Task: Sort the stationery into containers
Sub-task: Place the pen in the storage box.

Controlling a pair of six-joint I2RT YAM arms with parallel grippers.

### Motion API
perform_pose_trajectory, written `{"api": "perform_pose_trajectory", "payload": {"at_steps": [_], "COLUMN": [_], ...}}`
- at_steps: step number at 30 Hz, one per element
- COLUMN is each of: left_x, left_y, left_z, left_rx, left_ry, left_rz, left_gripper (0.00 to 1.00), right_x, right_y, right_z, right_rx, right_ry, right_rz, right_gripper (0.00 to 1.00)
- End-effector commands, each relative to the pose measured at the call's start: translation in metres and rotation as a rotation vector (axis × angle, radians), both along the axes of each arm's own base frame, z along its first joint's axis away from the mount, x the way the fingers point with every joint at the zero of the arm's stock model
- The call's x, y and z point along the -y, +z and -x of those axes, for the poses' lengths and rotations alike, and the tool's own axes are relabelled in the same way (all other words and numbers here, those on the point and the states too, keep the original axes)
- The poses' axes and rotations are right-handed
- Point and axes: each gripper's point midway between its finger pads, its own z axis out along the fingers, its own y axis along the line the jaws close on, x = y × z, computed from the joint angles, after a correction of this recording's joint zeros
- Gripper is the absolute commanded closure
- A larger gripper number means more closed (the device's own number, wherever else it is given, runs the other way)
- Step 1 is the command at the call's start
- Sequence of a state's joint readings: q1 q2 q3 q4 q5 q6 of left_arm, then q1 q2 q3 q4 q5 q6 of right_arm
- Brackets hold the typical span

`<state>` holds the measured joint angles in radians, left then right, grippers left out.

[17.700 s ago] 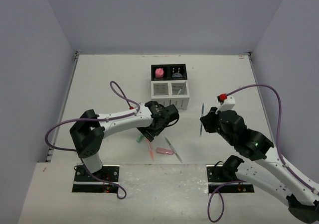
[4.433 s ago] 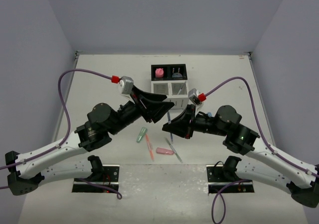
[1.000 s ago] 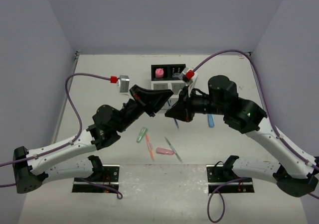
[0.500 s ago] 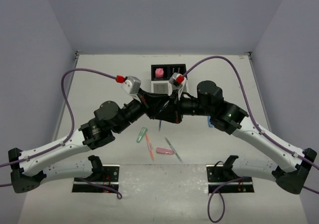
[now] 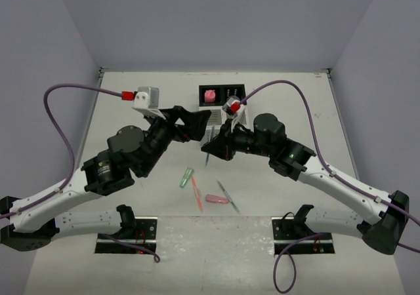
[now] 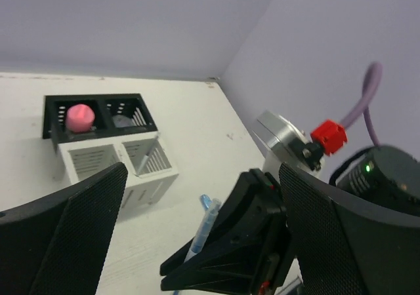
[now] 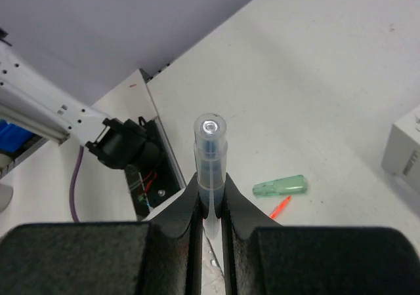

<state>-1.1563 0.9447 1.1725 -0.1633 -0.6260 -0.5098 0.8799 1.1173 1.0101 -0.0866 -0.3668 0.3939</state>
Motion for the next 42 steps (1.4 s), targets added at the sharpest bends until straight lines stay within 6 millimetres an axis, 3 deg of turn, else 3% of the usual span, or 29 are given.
{"api": "perform_pose_trajectory", "payload": {"at_steps": [1,3,6,8,9,14,18,27,29,31,33,37,42], "left_x": [-0.073,-0.083,-0.096,-0.105,-0.109,-0.115,-0.117,-0.122,-0.121,-0.121,-0.122,-0.124,-0.133], "left_y": [-0.018,-0.048,-0.087,-0.105,-0.115,-0.160,-0.166,-0.175,-0.175,-0.174,-0.174,-0.173,-0.170], "left_z": [-0.014,-0.010,0.000,0.006,0.009,0.018,0.017,0.017,0.018,0.018,0.019,0.019,0.021], "left_rx": [-0.134,-0.190,-0.259,-0.293,-0.300,-0.309,-0.293,-0.288,-0.289,-0.288,-0.288,-0.289,-0.301], "left_ry": [0.337,0.359,0.358,0.356,0.349,0.284,0.290,0.306,0.300,0.297,0.297,0.299,0.323], "left_rz": [-0.084,-0.203,-0.344,-0.399,-0.429,-0.535,-0.499,-0.485,-0.477,-0.469,-0.465,-0.462,-0.472], "left_gripper": [0.00,0.00,0.00,0.00,0.00,0.00,0.00,0.00,0.00,0.00,0.00,0.00,0.00], "right_x": [0.016,0.037,0.084,0.118,0.124,0.140,0.126,0.115,0.113,0.112,0.111,0.118,0.127], "right_y": [0.003,-0.002,-0.005,-0.007,-0.009,-0.012,-0.027,-0.063,-0.069,-0.072,-0.071,-0.055,-0.034], "right_z": [-0.039,-0.071,-0.127,-0.160,-0.174,-0.224,-0.254,-0.254,-0.254,-0.251,-0.246,-0.234,-0.217], "right_rx": [0.046,0.069,0.088,0.086,0.085,0.144,0.158,0.096,0.089,0.075,0.077,0.103,0.123], "right_ry": [-0.185,-0.348,-0.636,-0.811,-0.861,-1.016,-1.022,-0.995,-0.988,-0.977,-0.965,-0.962,-0.953], "right_rz": [0.005,0.052,0.112,0.138,0.156,0.220,0.274,0.257,0.271,0.279,0.274,0.246,0.224], "right_gripper": [1.00,1.00,1.00,1.00,1.00,1.00,1.00,0.97,0.88,0.63,0.57,0.32,0.31]}}
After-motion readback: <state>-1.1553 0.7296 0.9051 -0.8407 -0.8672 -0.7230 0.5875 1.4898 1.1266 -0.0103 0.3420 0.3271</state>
